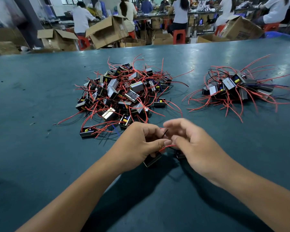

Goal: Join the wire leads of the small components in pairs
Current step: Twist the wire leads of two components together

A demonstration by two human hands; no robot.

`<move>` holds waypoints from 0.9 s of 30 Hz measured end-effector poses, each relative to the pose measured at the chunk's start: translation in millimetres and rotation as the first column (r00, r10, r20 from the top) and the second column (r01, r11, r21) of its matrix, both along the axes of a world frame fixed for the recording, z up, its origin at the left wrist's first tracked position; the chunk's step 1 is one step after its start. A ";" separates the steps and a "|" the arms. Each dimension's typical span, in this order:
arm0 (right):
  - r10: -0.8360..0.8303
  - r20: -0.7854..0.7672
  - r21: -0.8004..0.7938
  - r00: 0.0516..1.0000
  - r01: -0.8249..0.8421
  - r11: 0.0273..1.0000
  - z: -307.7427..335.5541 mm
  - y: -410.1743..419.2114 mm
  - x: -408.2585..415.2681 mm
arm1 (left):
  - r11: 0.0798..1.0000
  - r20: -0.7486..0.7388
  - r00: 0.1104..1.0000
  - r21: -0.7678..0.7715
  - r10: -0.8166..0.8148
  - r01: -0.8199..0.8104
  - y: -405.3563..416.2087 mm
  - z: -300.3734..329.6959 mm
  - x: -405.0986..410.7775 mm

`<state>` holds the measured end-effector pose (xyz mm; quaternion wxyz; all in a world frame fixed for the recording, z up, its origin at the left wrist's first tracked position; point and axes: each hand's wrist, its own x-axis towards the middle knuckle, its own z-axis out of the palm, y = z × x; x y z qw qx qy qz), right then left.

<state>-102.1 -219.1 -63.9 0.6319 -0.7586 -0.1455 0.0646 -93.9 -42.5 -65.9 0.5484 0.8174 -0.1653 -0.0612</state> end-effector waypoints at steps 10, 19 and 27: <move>0.064 0.038 -0.180 0.997 -0.057 0.982 -2.3 -14.0 1.3 | 0.999 -0.031 0.998 0.002 -0.052 0.052 4.0 -2.7 1.6; -0.021 0.135 -0.226 0.991 0.051 0.973 -11.5 -19.3 5.3 | 0.999 -0.091 0.996 -0.052 0.000 -0.005 3.8 -0.7 3.9; -0.103 0.164 -0.094 0.981 0.119 0.988 -15.7 -13.9 3.3 | 1.000 -0.033 0.999 -0.015 0.014 -0.015 3.6 0.2 1.9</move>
